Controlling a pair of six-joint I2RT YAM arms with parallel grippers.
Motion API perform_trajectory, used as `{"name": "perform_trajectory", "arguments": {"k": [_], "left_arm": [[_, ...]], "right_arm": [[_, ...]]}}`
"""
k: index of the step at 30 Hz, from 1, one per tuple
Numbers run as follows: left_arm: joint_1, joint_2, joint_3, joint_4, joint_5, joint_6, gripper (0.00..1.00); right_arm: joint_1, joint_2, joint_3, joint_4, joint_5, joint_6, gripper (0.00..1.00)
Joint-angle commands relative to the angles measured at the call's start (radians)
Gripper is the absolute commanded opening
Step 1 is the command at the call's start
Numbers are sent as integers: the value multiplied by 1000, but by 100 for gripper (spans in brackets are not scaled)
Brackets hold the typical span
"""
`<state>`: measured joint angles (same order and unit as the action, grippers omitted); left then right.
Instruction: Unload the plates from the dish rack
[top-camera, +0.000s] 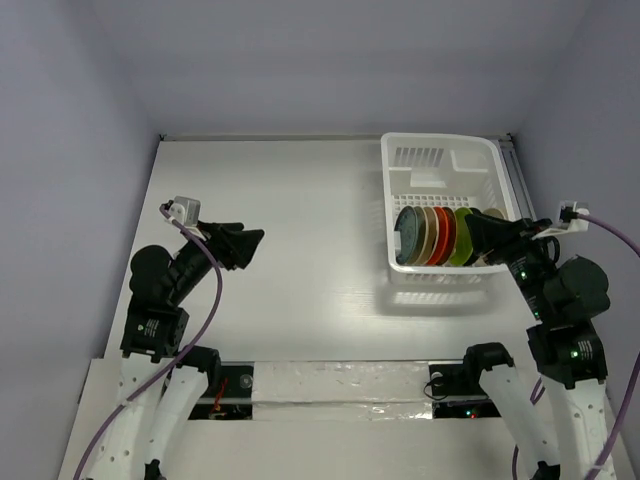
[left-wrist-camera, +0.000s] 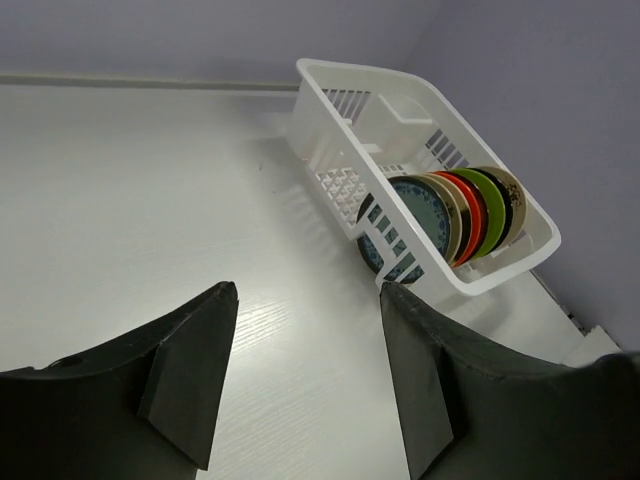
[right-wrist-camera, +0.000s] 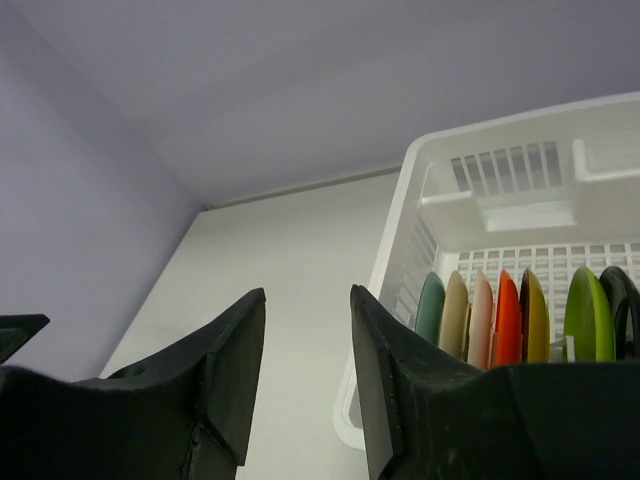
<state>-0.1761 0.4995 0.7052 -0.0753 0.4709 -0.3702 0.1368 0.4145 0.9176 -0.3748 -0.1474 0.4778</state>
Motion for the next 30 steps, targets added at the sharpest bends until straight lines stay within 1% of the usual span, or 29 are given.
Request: {"name": "perform_trajectory", "arguments": {"k": [1,2,3,4,5,7,10,11,13,14,16,17,20,21,22,23,24,25,26,27,30], "left_arm": [[3,5,31,9,-1,19,56],[3,2,31,6,-6,19,57],[3,2,31,0,-14,19,57],[3,1,31,-9,-29,19,56],[3,1,30,-11,-34,19,52],[3,-1,25,-15,-47,14,49],[-6,4,20,-49,-49,-1,38],[-6,5,16,-61,-51,2,27],[-6,-1,-1,-72,-69,2,12],[-6,-7,-4,-70,-78,-4,0],[-6,-4,-3,-67,-90,-3,0],[-6,5,-3,-69,-97,-6,0],[-6,17,-7,-81,-112,-13,0],[-6,16,-10,-83,-117,-13,0],[-6,13,-15,-83,-127,-19,0],[-6,5,-18,-83,-132,-22,3],[-6,4,-21,-80,-135,-26,5],[-6,2,-26,-80,-130,-32,7],[-16,2,-26,-78,-130,-33,10],[-16,2,-27,-77,-129,-35,11],[-16,-1,-29,-77,-130,-36,15]], "right_arm": [[-8,44,17,-23,-40,-13,40],[-8,50,12,-21,-46,-16,36],[-8,59,12,-19,-46,-18,18],[-8,81,12,-21,-44,-27,11],[-8,93,13,-24,-46,-31,4],[-8,133,9,-19,-47,-41,1],[1,181,-6,-16,-64,-48,0],[1,219,-6,-19,-57,-53,0],[32,251,-3,-36,-8,-70,0],[68,283,0,-51,53,-74,0],[115,322,13,-73,138,-76,0],[174,343,18,-78,179,-74,0],[282,432,39,-85,296,-73,0],[297,475,44,-85,319,-73,2],[310,496,49,-85,362,-74,7],[320,519,53,-90,385,-76,15],[329,546,72,-99,403,-77,35],[343,590,78,-104,428,-79,42],[343,610,86,-104,442,-82,46],[343,630,96,-104,462,-82,48],[343,702,122,-116,534,-73,47]]}}
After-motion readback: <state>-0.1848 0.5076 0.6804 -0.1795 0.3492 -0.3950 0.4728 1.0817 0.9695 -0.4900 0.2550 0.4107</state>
